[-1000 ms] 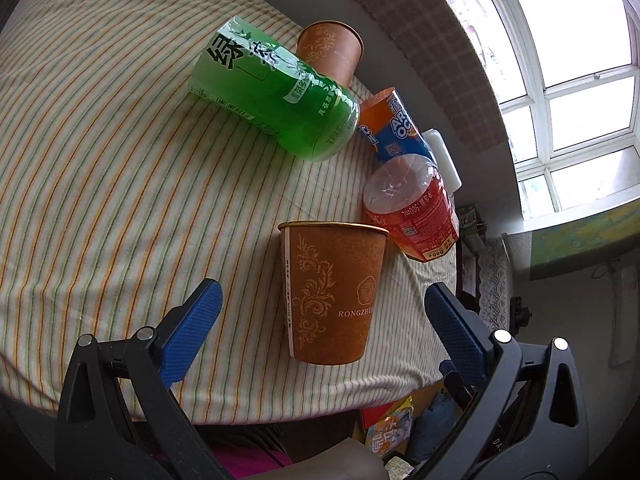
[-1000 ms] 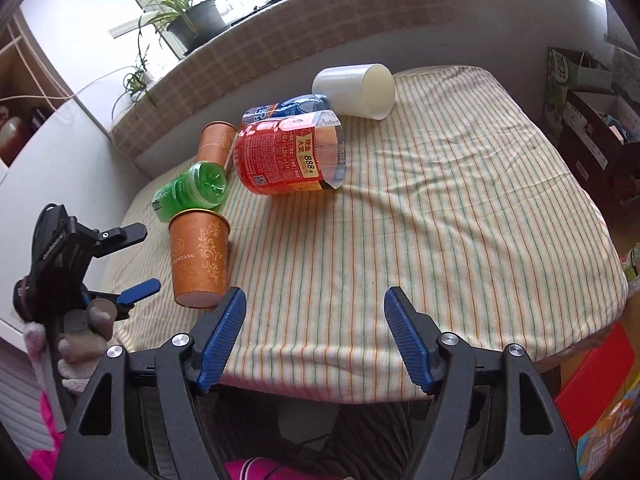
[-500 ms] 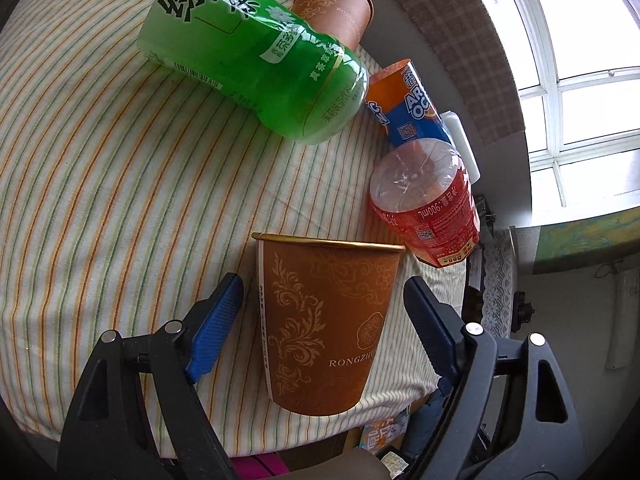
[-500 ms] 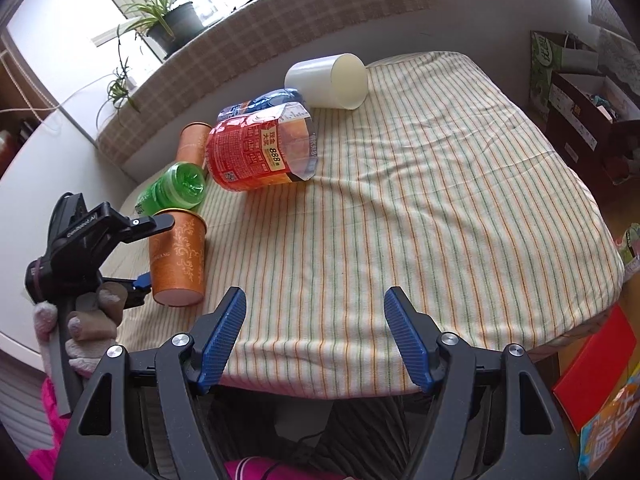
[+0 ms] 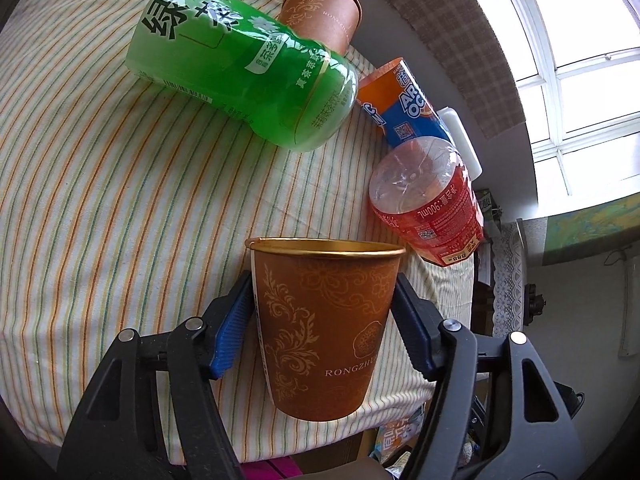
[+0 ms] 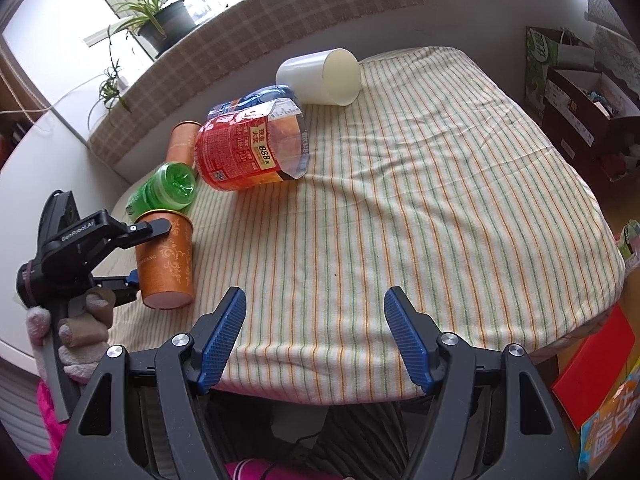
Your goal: Flip cup upright
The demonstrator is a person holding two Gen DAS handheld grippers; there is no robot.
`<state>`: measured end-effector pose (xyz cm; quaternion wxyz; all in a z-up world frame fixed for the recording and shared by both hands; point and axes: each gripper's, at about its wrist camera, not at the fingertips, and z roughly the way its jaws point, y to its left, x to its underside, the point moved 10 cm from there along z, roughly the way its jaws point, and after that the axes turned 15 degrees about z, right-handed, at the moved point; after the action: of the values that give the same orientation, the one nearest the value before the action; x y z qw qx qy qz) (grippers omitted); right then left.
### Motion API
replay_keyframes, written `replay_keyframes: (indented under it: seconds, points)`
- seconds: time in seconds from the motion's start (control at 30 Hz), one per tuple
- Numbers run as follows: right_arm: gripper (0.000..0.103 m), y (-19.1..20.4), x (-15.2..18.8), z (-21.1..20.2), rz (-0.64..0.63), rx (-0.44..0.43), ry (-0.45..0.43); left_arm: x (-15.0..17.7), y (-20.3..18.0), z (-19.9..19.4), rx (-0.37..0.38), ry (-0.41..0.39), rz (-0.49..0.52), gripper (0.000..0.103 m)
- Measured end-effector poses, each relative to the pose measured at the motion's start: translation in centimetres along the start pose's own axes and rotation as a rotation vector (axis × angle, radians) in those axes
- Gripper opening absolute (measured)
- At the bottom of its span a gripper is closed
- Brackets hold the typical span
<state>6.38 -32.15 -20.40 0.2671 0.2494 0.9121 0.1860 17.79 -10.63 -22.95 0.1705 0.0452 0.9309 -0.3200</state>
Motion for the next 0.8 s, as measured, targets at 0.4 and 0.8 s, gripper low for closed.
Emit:
replay_keyframes:
  seconds: [0.4, 0.8]
  points:
    - [0.071, 0.6, 0.3, 0.4, -0.007, -0.009, 0.01, -0.8, -2.3, -2.5, -0.171, -0.129, 0.224, 0.069]
    - [0.071, 0.3, 0.5, 0.7, 0.009, -0.009, 0.026, -1.2, -3.1, -2.4, -0.347, -0.205, 0.397, 0.069]
